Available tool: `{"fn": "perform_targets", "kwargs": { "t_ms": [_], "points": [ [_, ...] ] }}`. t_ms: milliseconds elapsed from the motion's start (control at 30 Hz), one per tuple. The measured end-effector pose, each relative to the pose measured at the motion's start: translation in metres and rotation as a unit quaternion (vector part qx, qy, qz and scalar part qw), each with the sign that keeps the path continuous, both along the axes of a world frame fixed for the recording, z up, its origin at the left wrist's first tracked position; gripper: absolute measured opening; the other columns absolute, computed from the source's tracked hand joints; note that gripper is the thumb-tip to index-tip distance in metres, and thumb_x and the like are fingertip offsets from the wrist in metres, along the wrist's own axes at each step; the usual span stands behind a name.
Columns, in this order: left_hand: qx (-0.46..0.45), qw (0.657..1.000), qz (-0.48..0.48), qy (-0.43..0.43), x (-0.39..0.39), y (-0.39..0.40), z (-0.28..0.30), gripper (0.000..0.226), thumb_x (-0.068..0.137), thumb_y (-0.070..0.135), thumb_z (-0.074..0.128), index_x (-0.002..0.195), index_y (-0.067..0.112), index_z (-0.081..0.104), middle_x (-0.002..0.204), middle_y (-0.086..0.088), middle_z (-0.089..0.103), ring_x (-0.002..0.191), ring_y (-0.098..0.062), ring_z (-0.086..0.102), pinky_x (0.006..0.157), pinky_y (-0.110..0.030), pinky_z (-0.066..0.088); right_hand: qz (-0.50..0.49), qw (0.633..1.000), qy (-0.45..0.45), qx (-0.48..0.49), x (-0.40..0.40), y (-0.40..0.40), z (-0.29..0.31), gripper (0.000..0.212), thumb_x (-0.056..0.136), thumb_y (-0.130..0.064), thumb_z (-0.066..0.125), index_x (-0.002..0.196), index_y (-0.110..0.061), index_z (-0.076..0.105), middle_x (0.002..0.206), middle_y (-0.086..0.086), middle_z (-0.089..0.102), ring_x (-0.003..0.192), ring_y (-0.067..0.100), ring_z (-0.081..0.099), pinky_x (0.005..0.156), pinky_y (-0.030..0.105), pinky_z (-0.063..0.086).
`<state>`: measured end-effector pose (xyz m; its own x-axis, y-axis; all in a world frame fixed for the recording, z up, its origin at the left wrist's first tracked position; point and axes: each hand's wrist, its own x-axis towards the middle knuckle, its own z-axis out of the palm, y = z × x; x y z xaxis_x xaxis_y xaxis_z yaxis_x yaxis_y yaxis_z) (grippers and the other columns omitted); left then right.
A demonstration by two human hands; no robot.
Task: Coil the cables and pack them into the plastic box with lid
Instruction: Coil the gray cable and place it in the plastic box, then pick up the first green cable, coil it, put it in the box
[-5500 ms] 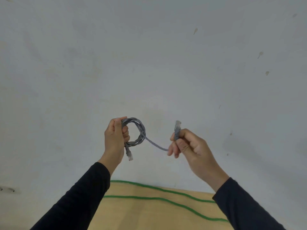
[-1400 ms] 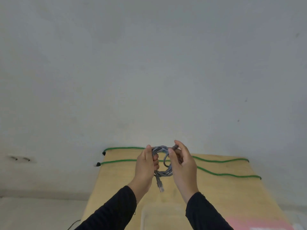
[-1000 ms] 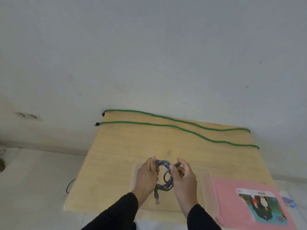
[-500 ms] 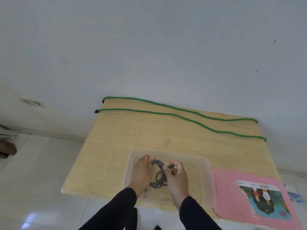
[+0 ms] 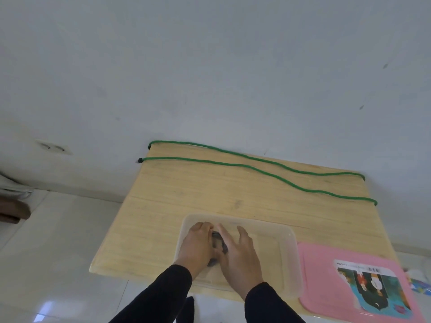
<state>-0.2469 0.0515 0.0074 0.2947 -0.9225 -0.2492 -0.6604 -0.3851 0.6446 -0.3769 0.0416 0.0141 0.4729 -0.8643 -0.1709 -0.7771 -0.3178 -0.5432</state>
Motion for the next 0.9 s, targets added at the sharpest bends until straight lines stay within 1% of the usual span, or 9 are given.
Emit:
{"fn": "perform_targets", "kwargs": {
  "t_ms": [100, 200, 267, 433, 500, 567, 633, 800, 900],
  "points": [
    [-0.004, 0.999, -0.032, -0.019, 0.002, 0.002, 0.005, 0.045, 0.069, 0.002, 0.067, 0.111, 0.013, 0.055, 0.111, -0.002, 0.054, 0.091, -0.015, 0.058, 0.078, -0.019, 0.048, 0.038, 0.995, 0.012, -0.089, -0.002, 0.006, -0.003, 0.047, 0.095, -0.03, 0.038, 0.14, -0.037, 0.027, 0.149, 0.012, 0.028, 0.135, 0.027, 0.031, 0.101, 0.032, 0.039],
    [-0.037, 0.996, -0.05, -0.064, 0.002, 0.008, 0.01, 0.04, 0.082, 0.006, 0.06, 0.12, 0.008, 0.051, 0.12, -0.005, 0.053, 0.104, -0.015, 0.055, 0.089, -0.014, 0.041, 0.051, 0.988, 0.019, -0.145, -0.003, 0.005, -0.005, 0.043, 0.091, -0.03, 0.033, 0.128, -0.016, 0.048, 0.133, 0.008, 0.054, 0.121, 0.021, 0.052, 0.094, 0.028, 0.046],
    [-0.057, 0.993, -0.054, -0.086, 0.0, 0.014, 0.011, 0.035, 0.087, 0.01, 0.055, 0.121, 0.008, 0.05, 0.121, -0.006, 0.053, 0.106, -0.014, 0.053, 0.089, -0.011, 0.037, 0.062, 0.984, 0.017, -0.166, -0.003, 0.005, -0.003, 0.043, 0.088, -0.029, 0.033, 0.121, -0.011, 0.054, 0.123, 0.004, 0.06, 0.112, 0.017, 0.059, 0.09, 0.025, 0.05],
    [-0.078, 0.976, -0.105, -0.175, -0.008, 0.024, 0.016, 0.036, 0.089, 0.016, 0.049, 0.125, 0.009, 0.046, 0.125, -0.004, 0.049, 0.116, -0.016, 0.045, 0.101, -0.018, 0.032, 0.09, 0.977, 0.004, -0.191, -0.004, 0.004, 0.002, 0.034, 0.082, -0.02, 0.05, 0.114, -0.008, 0.057, 0.11, 0.002, 0.063, 0.099, 0.014, 0.062, 0.082, 0.019, 0.05],
    [-0.093, 0.963, -0.116, -0.226, -0.008, 0.025, 0.019, 0.037, 0.081, 0.012, 0.06, 0.117, 0.008, 0.054, 0.116, -0.005, 0.056, 0.109, -0.018, 0.052, 0.096, -0.018, 0.039, 0.093, 0.975, 0.0, -0.202, -0.004, 0.003, 0.008, 0.033, 0.081, -0.02, 0.052, 0.111, -0.009, 0.059, 0.106, 0.0, 0.063, 0.095, 0.011, 0.062, 0.08, 0.017, 0.049],
    [-0.125, 0.96, -0.102, -0.229, -0.004, 0.024, 0.02, 0.039, 0.06, 0.008, 0.078, 0.096, 0.01, 0.064, 0.094, -0.003, 0.065, 0.089, -0.016, 0.063, 0.078, -0.016, 0.049, 0.097, 0.971, -0.004, -0.216, -0.002, 0.001, 0.016, 0.032, 0.084, -0.023, 0.046, 0.11, -0.01, 0.059, 0.105, -0.001, 0.063, 0.094, 0.01, 0.062, 0.077, 0.016, 0.05],
    [-0.165, 0.949, -0.104, -0.246, 0.004, 0.018, 0.026, 0.039, 0.049, 0.008, 0.083, 0.084, 0.011, 0.066, 0.082, -0.001, 0.066, 0.076, -0.015, 0.065, 0.067, -0.017, 0.053, 0.104, 0.967, -0.005, -0.233, 0.003, -0.006, 0.024, 0.035, 0.085, -0.025, 0.04, 0.11, -0.01, 0.059, 0.106, 0.0, 0.064, 0.095, 0.012, 0.062, 0.077, 0.018, 0.051],
    [-0.259, 0.893, -0.099, -0.354, 0.043, -0.008, 0.053, 0.019, 0.065, 0.003, 0.077, 0.08, 0.008, 0.067, 0.076, -0.002, 0.064, 0.07, -0.018, 0.061, 0.065, -0.026, 0.053, 0.118, 0.951, 0.011, -0.284, 0.03, -0.037, 0.049, 0.041, 0.086, -0.029, 0.037, 0.111, -0.008, 0.061, 0.109, 0.003, 0.065, 0.102, 0.016, 0.062, 0.082, 0.023, 0.052],
    [-0.282, 0.886, -0.058, -0.364, 0.079, -0.025, 0.058, 0.009, 0.075, 0.002, 0.071, 0.082, 0.006, 0.067, 0.075, -0.004, 0.065, 0.07, -0.02, 0.061, 0.065, -0.028, 0.053, 0.124, 0.945, 0.019, -0.302, 0.055, -0.062, 0.053, 0.034, 0.084, -0.026, 0.054, 0.11, -0.007, 0.062, 0.108, 0.004, 0.066, 0.102, 0.016, 0.063, 0.081, 0.024, 0.053]
  ]
}}
